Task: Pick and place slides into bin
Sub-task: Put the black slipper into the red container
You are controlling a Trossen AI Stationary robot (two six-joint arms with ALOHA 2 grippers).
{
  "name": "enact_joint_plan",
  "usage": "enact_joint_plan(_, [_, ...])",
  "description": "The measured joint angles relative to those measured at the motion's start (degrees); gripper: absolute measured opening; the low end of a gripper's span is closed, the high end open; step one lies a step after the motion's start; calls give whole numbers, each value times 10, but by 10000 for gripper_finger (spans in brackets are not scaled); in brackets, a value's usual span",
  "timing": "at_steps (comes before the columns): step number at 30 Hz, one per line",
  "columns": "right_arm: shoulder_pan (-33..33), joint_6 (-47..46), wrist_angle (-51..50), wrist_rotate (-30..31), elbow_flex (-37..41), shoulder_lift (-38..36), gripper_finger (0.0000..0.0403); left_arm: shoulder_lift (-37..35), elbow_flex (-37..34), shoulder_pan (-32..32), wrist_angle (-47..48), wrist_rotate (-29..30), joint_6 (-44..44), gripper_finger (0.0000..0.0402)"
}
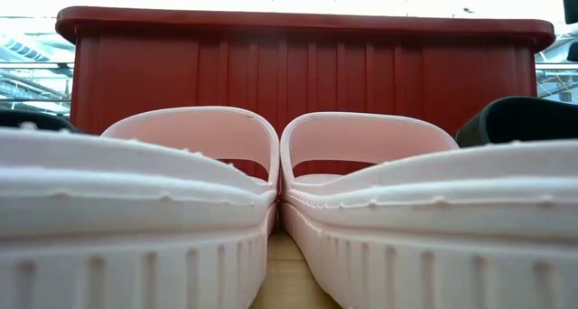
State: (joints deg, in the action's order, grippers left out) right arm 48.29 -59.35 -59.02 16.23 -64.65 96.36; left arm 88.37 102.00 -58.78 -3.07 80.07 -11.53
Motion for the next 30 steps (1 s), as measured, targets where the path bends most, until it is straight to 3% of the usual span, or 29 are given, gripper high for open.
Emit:
enact_joint_plan(6, [-18,0,-13,13,2,1,175,0,0,0,0,0,0,255])
enact_joint_plan(18, [-33,-15,5,1,0,-2,13,0,0,-10,0,0,-2,255])
enact_joint_plan(30, [-33,-1,0,-88,2,-40,4,0,0,-10,-1,0,-25,255])
